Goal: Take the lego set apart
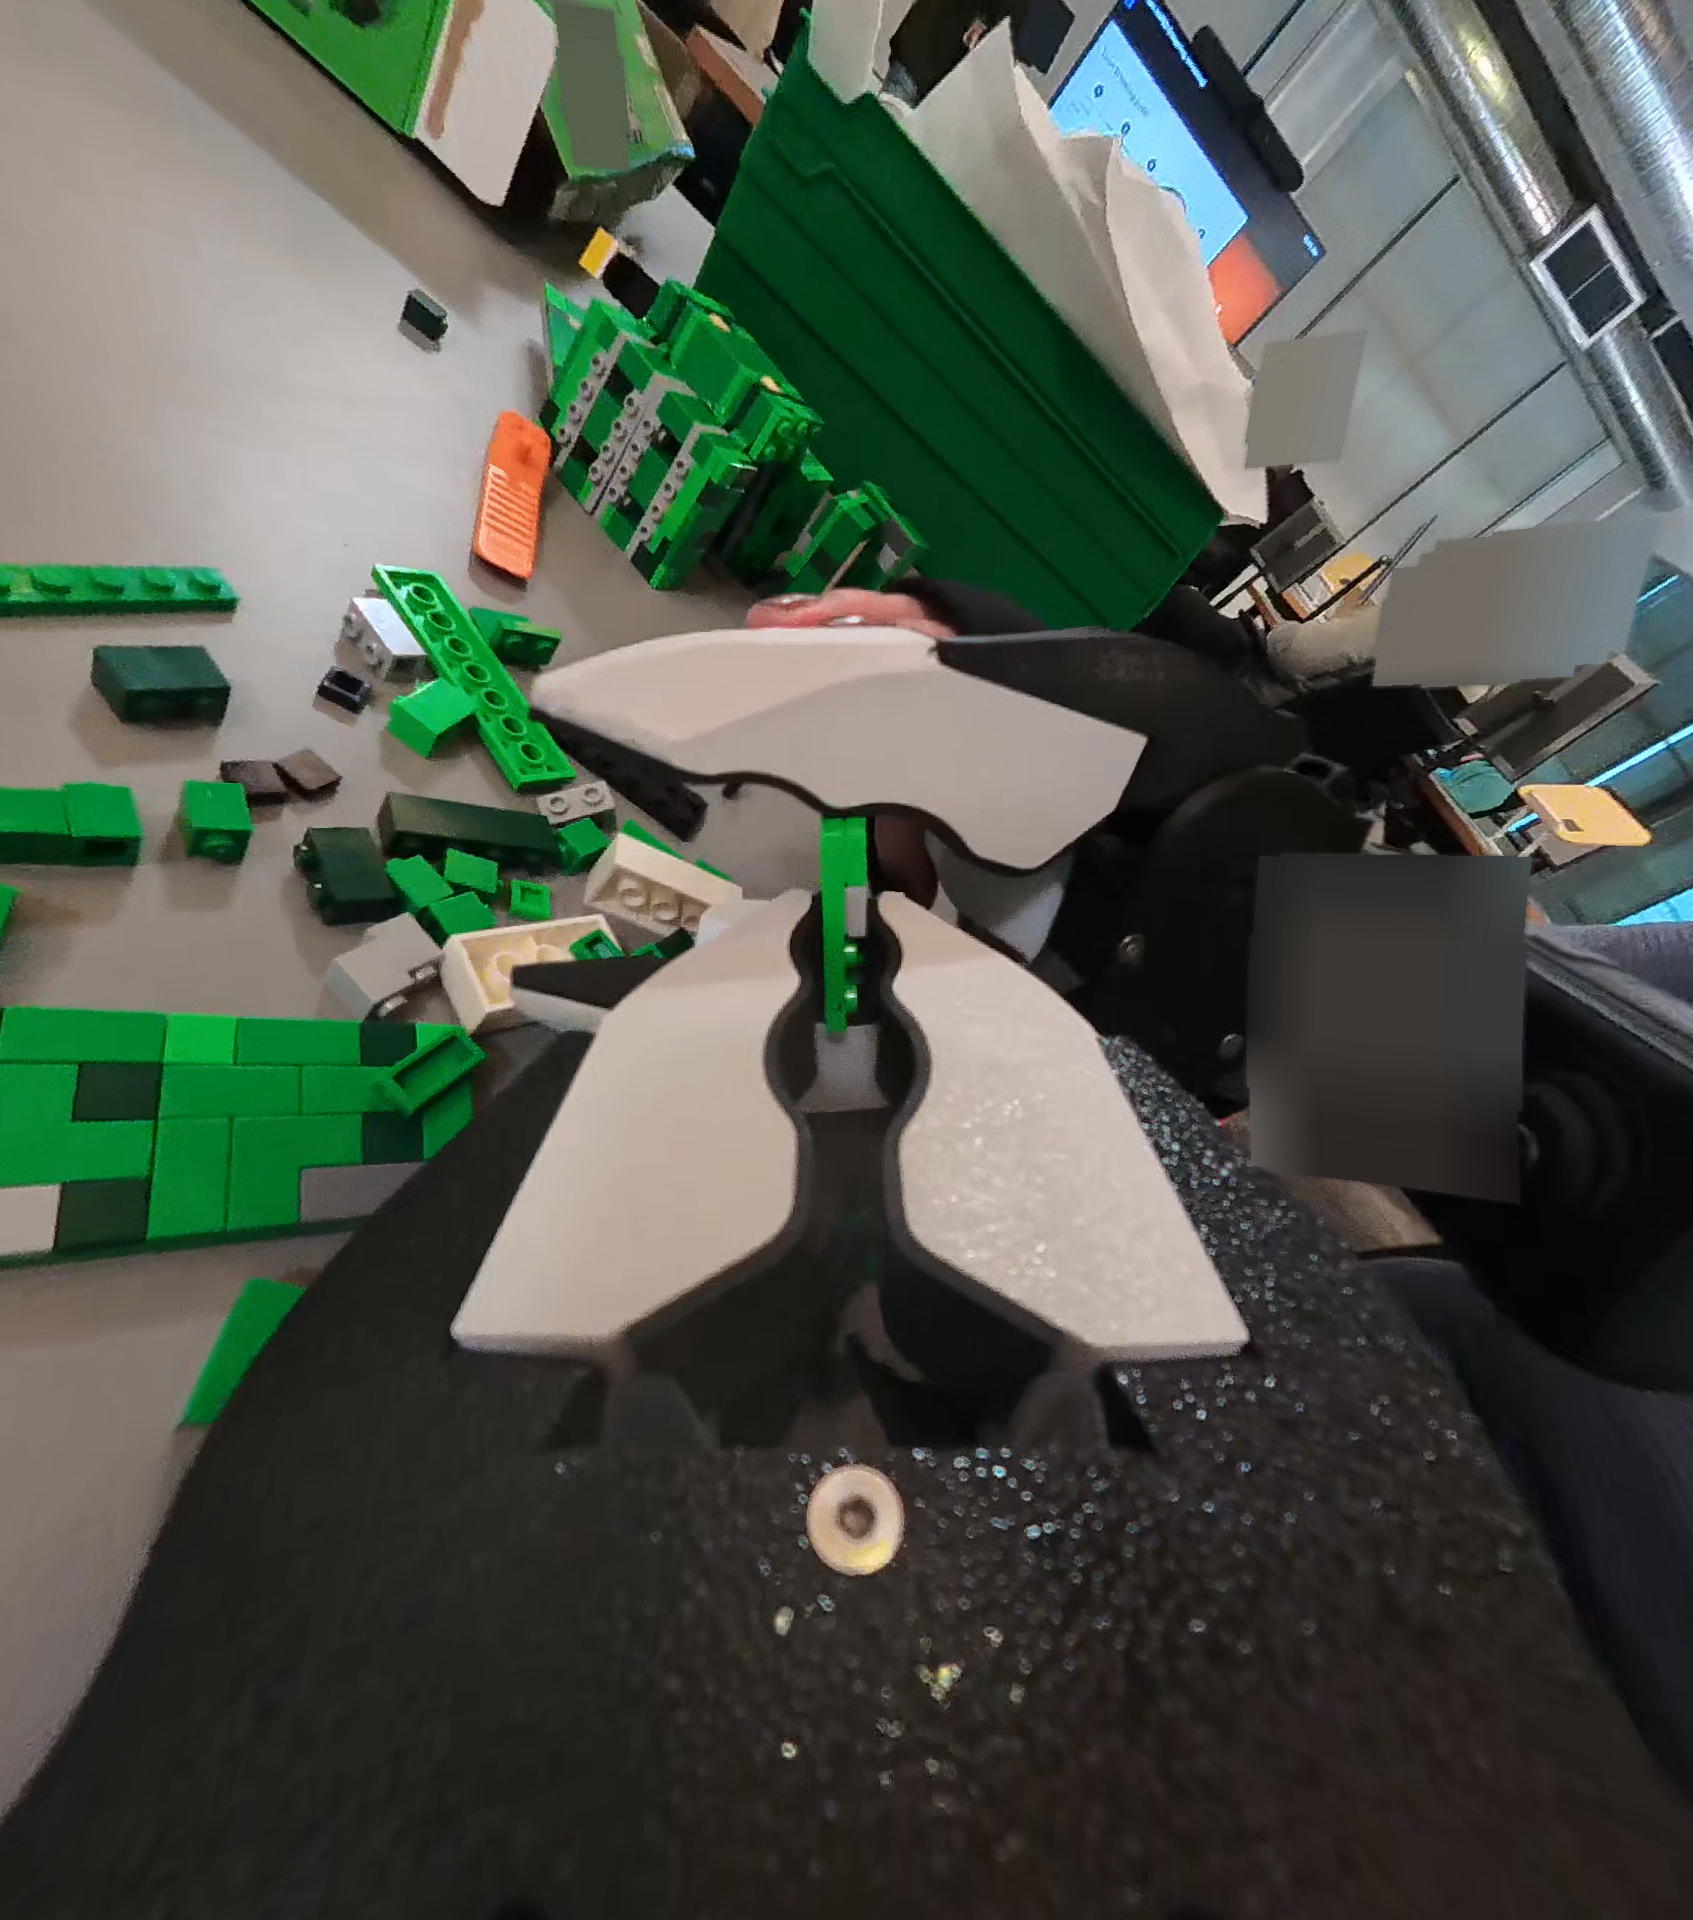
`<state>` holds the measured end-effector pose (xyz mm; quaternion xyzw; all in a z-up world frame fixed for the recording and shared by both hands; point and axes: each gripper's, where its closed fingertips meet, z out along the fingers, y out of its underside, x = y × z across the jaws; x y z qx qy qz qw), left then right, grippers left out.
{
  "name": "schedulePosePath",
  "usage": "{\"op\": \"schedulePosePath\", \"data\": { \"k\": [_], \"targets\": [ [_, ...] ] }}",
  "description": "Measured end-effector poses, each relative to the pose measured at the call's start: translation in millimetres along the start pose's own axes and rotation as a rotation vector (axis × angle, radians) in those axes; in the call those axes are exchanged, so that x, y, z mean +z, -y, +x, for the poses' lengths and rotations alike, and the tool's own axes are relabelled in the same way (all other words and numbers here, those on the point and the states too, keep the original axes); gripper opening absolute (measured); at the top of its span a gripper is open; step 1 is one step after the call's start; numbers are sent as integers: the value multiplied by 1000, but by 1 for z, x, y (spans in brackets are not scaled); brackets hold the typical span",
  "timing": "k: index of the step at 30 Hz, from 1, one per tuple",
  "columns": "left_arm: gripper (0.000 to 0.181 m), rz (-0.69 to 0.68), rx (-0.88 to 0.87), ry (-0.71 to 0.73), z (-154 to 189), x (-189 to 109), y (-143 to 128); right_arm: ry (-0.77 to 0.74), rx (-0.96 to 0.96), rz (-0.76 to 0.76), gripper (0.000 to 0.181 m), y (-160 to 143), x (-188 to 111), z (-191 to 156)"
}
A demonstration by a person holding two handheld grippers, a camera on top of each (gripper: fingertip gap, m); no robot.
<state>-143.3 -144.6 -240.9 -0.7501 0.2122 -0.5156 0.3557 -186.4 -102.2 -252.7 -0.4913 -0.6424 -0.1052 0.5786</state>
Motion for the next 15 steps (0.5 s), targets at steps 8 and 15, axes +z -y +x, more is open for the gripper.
{"op": "schedulePosePath", "data": {
  "k": [8,15],
  "targets": [
    [6,41,-14,-39,2,-3,5,-23,-9,-3,38,2,-1,5],
    [5,91,-67,-108,5,-8,10,-185,-213,-66,40,5,-2,18]
  ]
}}
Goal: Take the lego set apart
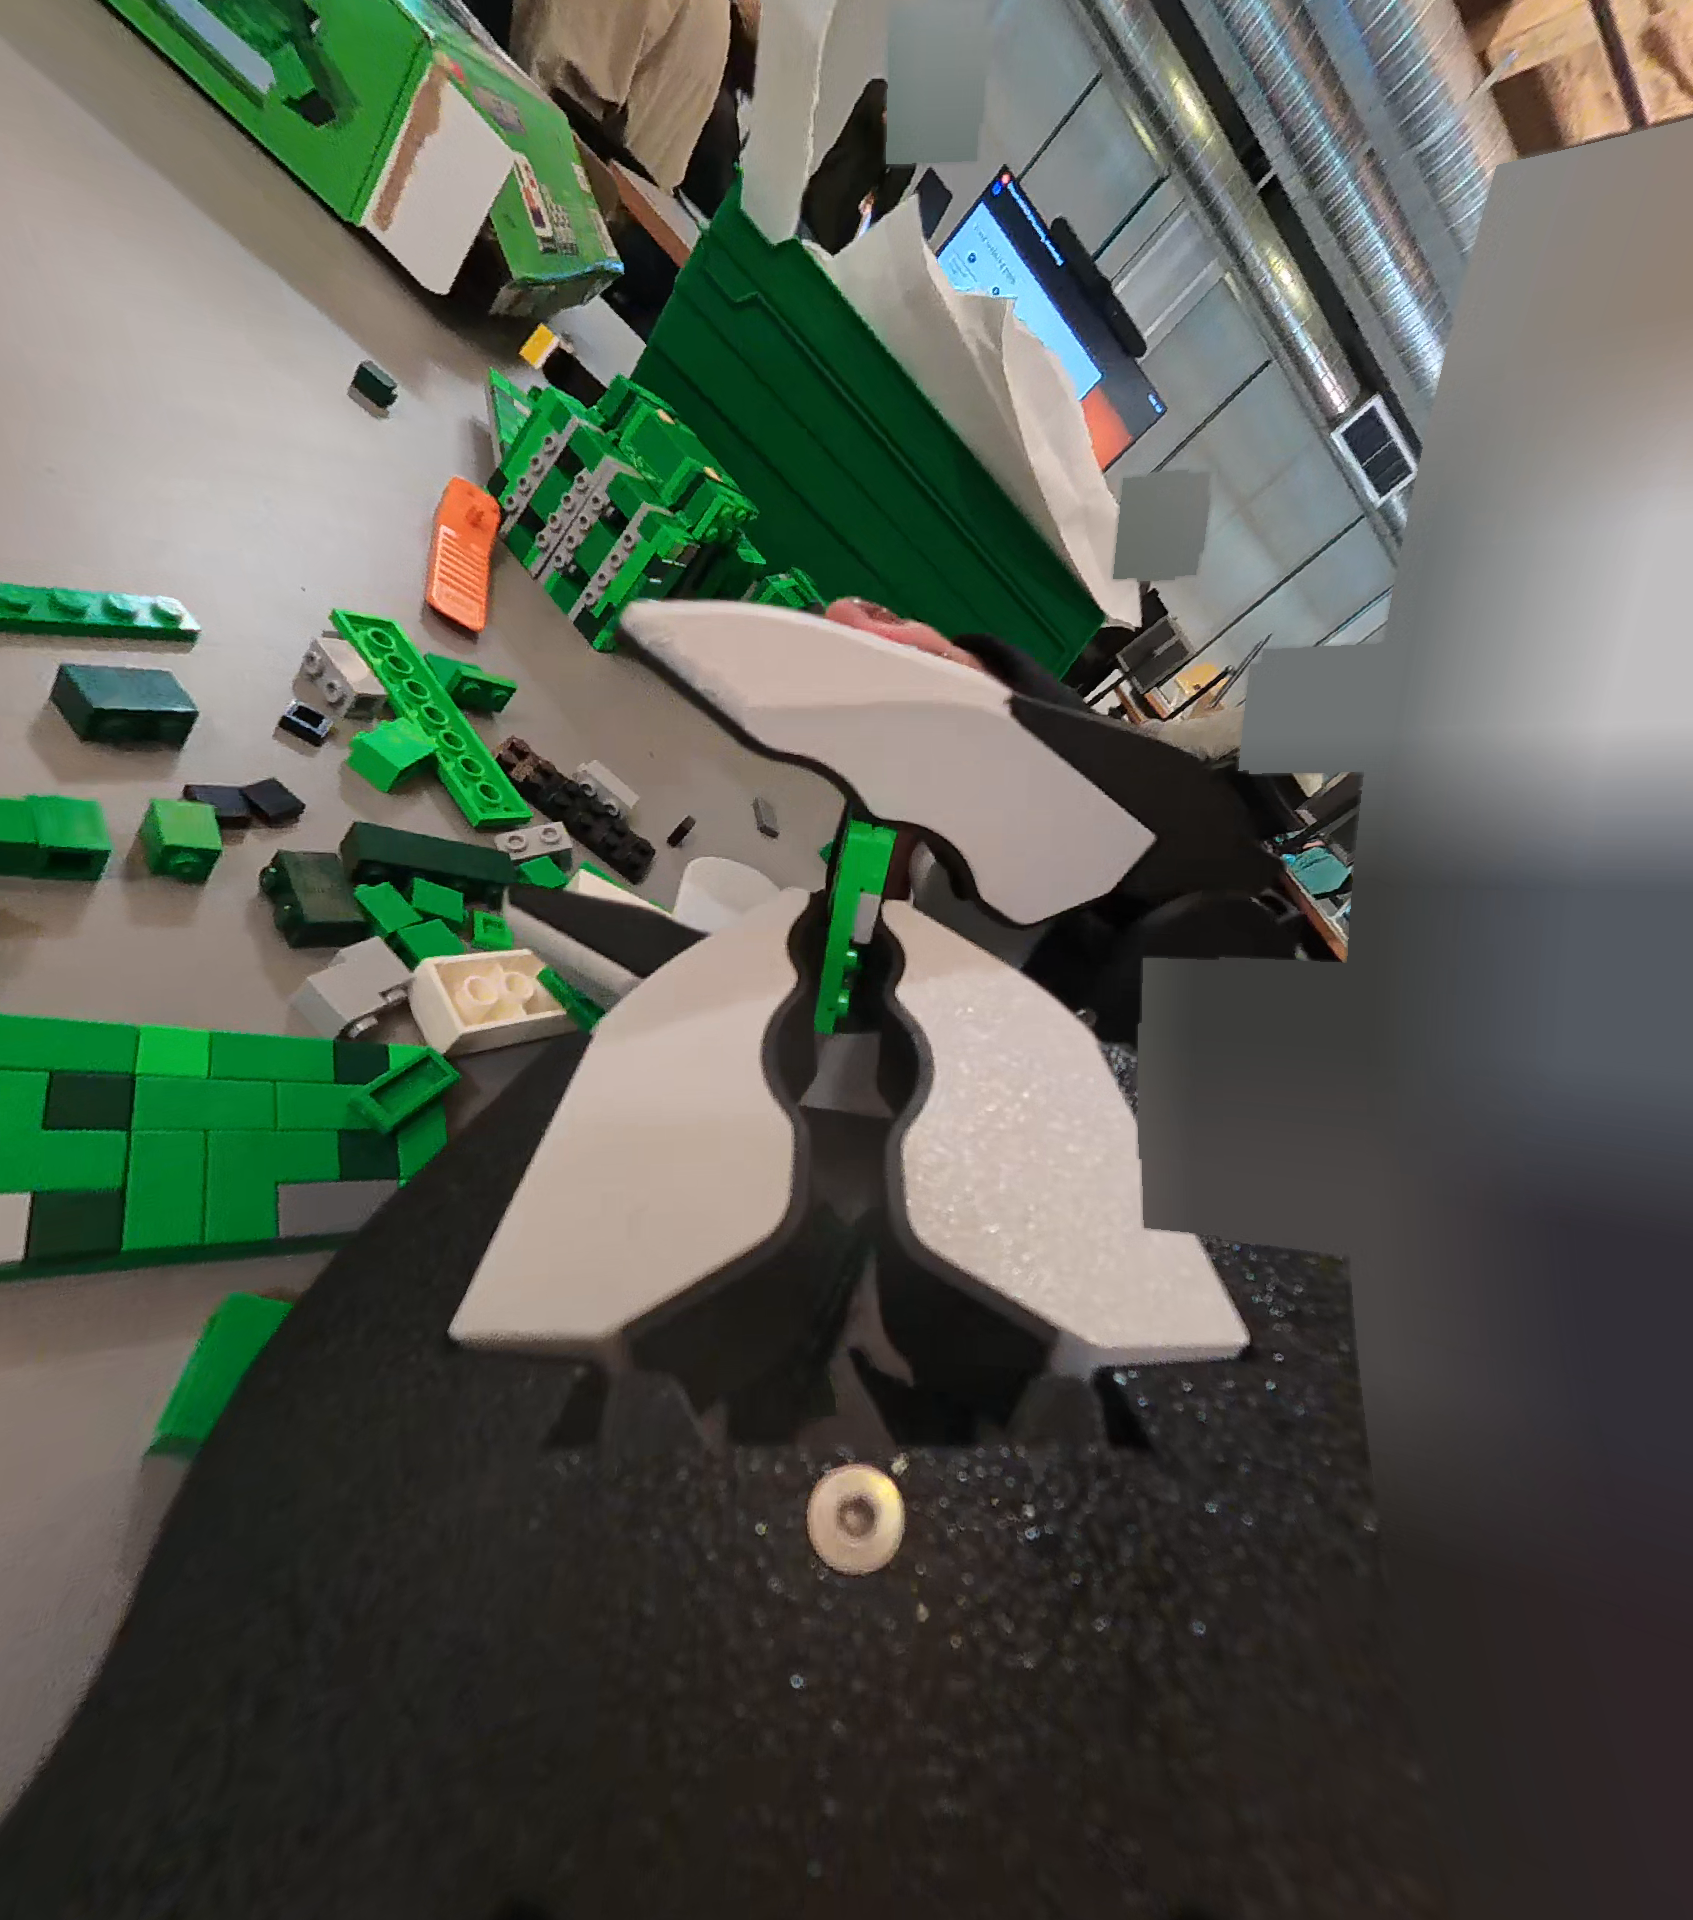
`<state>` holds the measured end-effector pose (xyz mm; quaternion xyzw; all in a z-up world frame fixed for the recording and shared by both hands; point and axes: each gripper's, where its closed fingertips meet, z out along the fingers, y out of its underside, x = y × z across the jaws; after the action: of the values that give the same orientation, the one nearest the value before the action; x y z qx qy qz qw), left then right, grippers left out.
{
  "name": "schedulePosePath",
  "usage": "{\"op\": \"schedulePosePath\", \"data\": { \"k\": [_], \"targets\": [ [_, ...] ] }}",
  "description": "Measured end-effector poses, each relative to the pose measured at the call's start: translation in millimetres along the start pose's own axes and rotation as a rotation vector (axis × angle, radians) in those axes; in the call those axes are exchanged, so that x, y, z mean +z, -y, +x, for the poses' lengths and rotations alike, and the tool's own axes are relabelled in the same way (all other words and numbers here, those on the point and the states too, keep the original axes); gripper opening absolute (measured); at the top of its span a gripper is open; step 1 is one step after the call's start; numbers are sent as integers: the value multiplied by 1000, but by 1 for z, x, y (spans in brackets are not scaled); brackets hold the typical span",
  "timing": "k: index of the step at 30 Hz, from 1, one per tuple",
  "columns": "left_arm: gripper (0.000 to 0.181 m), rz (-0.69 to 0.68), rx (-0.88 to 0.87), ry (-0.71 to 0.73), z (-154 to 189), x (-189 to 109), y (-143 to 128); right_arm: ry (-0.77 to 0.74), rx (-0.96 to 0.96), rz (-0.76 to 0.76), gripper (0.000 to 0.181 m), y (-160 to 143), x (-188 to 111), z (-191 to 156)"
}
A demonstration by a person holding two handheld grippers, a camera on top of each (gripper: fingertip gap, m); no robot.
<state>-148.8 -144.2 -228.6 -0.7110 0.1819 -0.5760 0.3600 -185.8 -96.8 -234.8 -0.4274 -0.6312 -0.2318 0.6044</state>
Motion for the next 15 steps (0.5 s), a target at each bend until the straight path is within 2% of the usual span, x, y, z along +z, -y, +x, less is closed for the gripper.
{"op": "schedulePosePath", "data": {
  "k": [4,7,15],
  "targets": [
    [6,-2,-48,5,-3,0,-1,-4,-16,-7,40,-1,2,-2],
    [5,38,-175,-36,-6,-3,3,-93,-154,-20,35,2,1,1],
    [5,-10,-107,92,-19,-1,-3,89,70,16,35,-3,6,-17]
  ]
}}
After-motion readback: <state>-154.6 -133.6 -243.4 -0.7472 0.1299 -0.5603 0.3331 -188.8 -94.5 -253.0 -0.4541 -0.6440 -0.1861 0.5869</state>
